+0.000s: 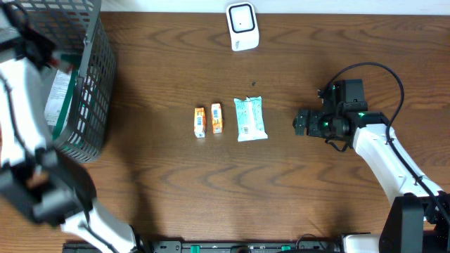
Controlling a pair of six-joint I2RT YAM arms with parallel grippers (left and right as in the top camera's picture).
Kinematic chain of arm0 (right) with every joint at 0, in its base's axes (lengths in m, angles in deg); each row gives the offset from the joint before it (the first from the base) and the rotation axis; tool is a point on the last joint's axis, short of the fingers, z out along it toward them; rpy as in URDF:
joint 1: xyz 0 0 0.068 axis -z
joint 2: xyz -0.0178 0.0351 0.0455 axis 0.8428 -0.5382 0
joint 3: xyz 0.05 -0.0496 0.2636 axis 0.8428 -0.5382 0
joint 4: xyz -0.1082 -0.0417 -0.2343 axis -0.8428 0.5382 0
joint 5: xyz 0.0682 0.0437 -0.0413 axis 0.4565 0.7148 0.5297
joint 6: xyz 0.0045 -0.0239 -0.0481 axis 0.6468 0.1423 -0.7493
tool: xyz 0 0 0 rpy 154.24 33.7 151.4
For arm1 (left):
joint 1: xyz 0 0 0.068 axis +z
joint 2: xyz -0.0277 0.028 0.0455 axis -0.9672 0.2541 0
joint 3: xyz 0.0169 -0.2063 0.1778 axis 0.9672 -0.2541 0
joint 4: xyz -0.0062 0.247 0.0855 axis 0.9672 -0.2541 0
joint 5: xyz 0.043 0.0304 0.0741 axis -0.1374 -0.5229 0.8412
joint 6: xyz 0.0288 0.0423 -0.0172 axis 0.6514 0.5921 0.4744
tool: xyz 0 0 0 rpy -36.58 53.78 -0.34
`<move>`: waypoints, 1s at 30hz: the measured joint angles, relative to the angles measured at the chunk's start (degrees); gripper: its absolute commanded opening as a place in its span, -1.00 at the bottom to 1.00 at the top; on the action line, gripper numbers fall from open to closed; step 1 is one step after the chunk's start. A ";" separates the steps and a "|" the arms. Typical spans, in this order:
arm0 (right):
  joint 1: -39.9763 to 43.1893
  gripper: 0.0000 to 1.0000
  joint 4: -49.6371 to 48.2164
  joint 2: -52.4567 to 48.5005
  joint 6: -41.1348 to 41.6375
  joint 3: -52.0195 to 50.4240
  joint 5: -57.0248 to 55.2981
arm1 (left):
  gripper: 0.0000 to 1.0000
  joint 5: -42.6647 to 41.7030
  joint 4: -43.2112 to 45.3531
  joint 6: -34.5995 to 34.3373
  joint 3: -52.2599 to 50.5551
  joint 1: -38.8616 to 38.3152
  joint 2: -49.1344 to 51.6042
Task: Scan the item barcode
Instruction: 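Grasp the red stick pack in the basket with the left gripper, then carry the red stick pack and lower it between orange and wipe packs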
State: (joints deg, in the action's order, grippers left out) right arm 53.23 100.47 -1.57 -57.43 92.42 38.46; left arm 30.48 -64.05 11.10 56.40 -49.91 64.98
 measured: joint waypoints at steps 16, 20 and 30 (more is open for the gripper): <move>0.00 0.98 -0.90 0.00 1.11 0.00 0.31 | -0.85 -2.60 -22.91 0.07 1.75 -9.14 -25.77; 0.00 0.98 -0.83 0.00 1.42 0.00 0.39 | -0.85 -7.39 -25.31 1.20 1.20 -15.15 -25.75; 0.74 0.65 2.69 0.00 0.66 0.02 0.55 | -0.85 -10.97 -25.33 2.67 -1.05 -31.10 -21.57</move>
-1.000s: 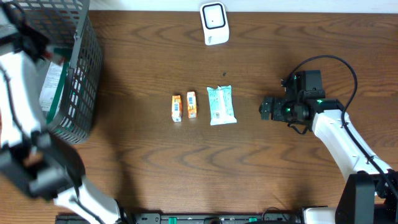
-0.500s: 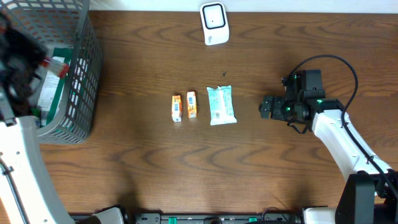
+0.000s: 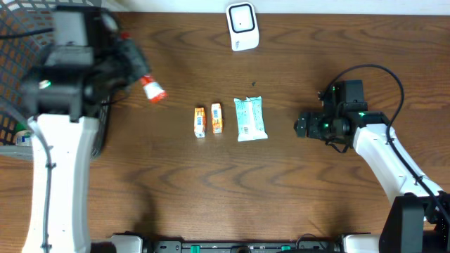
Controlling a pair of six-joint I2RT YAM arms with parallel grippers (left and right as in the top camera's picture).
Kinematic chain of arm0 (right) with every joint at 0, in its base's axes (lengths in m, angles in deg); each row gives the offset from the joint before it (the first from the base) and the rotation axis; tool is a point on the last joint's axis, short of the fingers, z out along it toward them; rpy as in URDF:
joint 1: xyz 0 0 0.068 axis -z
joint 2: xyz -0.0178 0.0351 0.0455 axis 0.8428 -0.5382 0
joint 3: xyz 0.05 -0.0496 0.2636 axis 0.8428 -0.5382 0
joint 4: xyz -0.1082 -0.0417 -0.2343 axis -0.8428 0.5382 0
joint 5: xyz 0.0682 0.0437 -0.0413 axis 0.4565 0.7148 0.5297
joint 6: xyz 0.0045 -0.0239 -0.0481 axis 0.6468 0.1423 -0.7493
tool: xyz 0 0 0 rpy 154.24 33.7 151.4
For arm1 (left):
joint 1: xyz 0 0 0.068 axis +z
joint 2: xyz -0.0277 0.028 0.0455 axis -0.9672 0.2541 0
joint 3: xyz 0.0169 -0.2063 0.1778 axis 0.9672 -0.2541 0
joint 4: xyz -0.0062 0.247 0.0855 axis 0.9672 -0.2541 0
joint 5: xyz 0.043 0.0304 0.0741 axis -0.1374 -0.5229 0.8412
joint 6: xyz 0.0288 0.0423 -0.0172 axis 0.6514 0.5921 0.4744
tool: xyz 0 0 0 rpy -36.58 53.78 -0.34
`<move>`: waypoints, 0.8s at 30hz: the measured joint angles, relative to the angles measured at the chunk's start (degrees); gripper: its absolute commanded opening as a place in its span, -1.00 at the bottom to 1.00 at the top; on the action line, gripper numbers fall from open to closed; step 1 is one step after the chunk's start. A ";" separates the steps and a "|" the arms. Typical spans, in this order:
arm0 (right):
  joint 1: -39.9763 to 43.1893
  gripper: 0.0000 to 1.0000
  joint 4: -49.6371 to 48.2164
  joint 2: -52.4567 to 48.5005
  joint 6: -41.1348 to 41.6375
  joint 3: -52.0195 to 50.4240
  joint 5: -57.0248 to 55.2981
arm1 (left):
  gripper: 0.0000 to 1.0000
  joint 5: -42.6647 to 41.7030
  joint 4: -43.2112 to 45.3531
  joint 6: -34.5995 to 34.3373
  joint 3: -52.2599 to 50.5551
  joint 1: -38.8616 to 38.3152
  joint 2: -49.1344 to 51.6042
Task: Scan the item barcode
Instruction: 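Carry the red stick pack and lower it between orange and wipe packs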
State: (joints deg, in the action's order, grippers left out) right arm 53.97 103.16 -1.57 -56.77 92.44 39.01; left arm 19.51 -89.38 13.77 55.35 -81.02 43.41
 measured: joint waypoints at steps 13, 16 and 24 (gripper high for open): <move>19.63 0.86 4.42 0.00 0.22 0.00 -0.22 | -0.85 -0.15 9.07 -1.11 -0.24 -22.43 19.87; 20.65 0.98 4.15 0.00 0.37 -0.07 -0.35 | -0.85 -0.22 14.12 -2.27 -0.31 -27.71 25.57; 20.59 0.99 3.93 0.00 0.22 -0.17 -0.35 | -0.85 1.07 25.24 -4.81 -0.33 -38.23 37.53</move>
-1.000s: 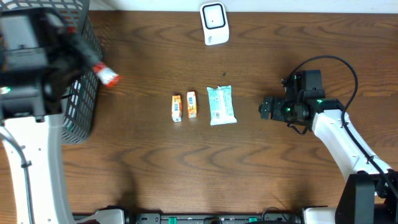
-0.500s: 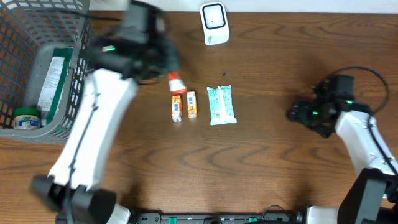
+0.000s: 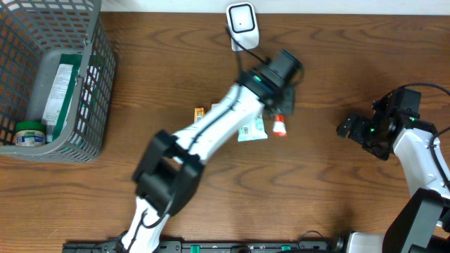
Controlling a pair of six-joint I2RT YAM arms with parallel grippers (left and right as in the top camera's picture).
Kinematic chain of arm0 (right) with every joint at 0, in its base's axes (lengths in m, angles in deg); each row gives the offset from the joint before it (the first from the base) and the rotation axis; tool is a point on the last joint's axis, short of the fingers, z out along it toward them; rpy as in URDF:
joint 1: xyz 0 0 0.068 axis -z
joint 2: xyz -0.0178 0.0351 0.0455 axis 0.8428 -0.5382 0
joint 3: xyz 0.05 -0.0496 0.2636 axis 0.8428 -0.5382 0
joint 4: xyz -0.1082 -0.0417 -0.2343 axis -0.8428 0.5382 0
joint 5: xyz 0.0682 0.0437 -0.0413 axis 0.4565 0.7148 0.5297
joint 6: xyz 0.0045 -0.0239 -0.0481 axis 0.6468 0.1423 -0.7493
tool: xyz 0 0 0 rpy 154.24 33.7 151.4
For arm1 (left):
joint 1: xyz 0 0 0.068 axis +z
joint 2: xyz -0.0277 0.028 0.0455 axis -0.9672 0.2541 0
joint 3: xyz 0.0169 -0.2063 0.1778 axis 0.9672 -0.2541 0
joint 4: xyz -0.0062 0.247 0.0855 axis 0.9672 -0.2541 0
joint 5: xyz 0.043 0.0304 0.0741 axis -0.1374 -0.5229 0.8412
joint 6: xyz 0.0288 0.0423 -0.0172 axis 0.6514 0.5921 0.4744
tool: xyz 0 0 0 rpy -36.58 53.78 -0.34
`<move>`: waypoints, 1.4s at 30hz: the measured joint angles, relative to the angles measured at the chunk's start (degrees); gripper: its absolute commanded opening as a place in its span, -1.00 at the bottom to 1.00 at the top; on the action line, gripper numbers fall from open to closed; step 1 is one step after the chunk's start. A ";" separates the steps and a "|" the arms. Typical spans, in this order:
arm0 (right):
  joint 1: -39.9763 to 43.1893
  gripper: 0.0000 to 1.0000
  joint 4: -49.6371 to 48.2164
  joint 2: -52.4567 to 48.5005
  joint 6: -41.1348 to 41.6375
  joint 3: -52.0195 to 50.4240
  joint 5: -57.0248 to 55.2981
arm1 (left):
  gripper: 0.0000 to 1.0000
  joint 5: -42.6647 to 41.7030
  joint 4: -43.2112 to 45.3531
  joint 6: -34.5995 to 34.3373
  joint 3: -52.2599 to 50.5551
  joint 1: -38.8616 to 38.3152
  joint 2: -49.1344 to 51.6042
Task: Scan the item barcode
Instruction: 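Carry the red stick pack and lower it between orange and wipe packs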
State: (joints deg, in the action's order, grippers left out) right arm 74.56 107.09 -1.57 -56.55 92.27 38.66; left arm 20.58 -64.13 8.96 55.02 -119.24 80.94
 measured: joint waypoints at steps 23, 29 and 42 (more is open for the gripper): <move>-0.33 0.99 -0.11 0.00 0.66 -0.04 1.68 | -0.85 11.19 -12.72 2.23 -0.61 4.98 4.09; -0.33 0.99 -0.24 0.00 0.66 -0.04 2.43 | -0.85 10.99 -13.64 4.59 -0.61 6.40 4.09; -1.09 0.98 -0.26 0.00 0.66 -0.04 2.80 | -0.82 11.45 -16.17 4.52 -0.61 10.58 4.09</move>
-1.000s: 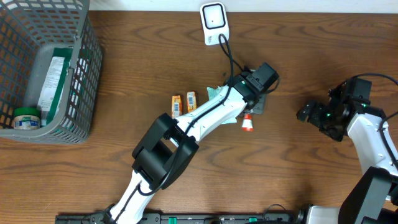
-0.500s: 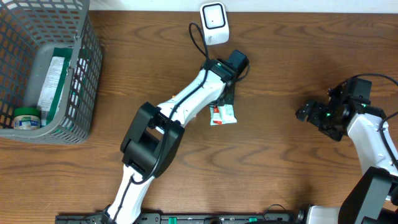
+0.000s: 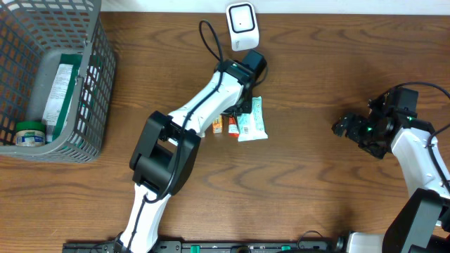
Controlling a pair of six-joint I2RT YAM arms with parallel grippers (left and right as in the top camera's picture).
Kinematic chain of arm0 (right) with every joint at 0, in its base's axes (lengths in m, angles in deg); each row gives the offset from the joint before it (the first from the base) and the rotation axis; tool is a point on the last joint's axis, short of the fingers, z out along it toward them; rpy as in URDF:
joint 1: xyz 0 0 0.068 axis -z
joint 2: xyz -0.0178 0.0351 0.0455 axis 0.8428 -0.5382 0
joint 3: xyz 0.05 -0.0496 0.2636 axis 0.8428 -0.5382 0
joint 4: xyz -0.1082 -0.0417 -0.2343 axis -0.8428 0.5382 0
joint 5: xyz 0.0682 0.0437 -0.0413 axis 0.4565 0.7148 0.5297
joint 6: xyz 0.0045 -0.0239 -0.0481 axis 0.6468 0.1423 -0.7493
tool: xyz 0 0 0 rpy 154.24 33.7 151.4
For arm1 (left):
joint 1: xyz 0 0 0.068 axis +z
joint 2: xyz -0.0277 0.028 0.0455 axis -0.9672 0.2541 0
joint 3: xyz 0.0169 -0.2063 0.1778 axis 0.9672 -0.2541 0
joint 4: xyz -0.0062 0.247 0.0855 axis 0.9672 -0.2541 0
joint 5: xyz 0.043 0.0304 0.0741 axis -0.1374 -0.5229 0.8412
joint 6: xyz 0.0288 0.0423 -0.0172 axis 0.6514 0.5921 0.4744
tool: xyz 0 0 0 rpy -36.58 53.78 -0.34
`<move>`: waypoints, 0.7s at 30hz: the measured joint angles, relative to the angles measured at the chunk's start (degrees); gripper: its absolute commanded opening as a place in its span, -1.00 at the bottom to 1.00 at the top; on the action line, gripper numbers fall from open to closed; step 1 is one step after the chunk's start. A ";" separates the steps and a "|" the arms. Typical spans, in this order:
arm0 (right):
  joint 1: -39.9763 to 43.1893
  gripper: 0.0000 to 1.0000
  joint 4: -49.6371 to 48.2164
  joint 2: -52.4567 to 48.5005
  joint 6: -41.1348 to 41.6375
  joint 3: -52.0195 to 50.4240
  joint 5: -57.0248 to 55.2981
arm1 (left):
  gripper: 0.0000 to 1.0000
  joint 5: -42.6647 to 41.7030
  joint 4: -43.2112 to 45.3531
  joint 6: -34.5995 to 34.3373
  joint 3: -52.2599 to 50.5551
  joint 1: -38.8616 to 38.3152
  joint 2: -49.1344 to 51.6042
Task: Scan the item barcode
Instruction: 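Carry the red stick pack and lower it between orange and wipe packs, then open the left gripper and raise it from the red pack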
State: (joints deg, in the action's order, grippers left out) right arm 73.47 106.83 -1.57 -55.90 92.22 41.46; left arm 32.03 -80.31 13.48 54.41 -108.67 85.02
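Note:
The white barcode scanner stands at the table's far edge. My left arm reaches across the table, and its gripper points down just left of the teal packet. A small red-capped tube shows under its fingers, seemingly still gripped, though the wrist hides the jaws. An orange box lies right beside the tube. My right gripper hovers over bare table at the right, and its jaws are too dark to read.
A grey wire basket stands at the far left and holds a green-and-white packet and a round tin. The left arm's links cover the table from the front edge up to the items.
My left gripper and the red-capped tube were to the right of the teal packet and are now to its left, beside the orange box. The right arm has barely moved.
My left arm was first over the basket. It then held a red-capped tube beside the basket. Later the tube hung right of the teal packet, below the scanner, and the right gripper had drawn back to the right. Now the tube is left of the packet.

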 measured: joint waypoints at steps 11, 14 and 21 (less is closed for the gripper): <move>0.00 0.99 0.02 0.00 0.00 0.00 0.00 | -0.11 -0.24 0.00 0.04 0.00 -0.68 -0.02; 0.00 0.99 0.02 0.00 0.00 0.00 0.00 | -0.10 -0.26 0.00 -0.83 0.00 -0.68 -0.02; 0.00 0.98 0.00 0.00 0.00 0.00 0.00 | -0.10 -0.35 0.11 -0.87 0.28 -0.68 -1.36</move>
State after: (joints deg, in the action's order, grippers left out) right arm 73.47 106.83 -1.57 -55.90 92.22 41.46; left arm 31.68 -80.20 12.61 54.70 -109.34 83.67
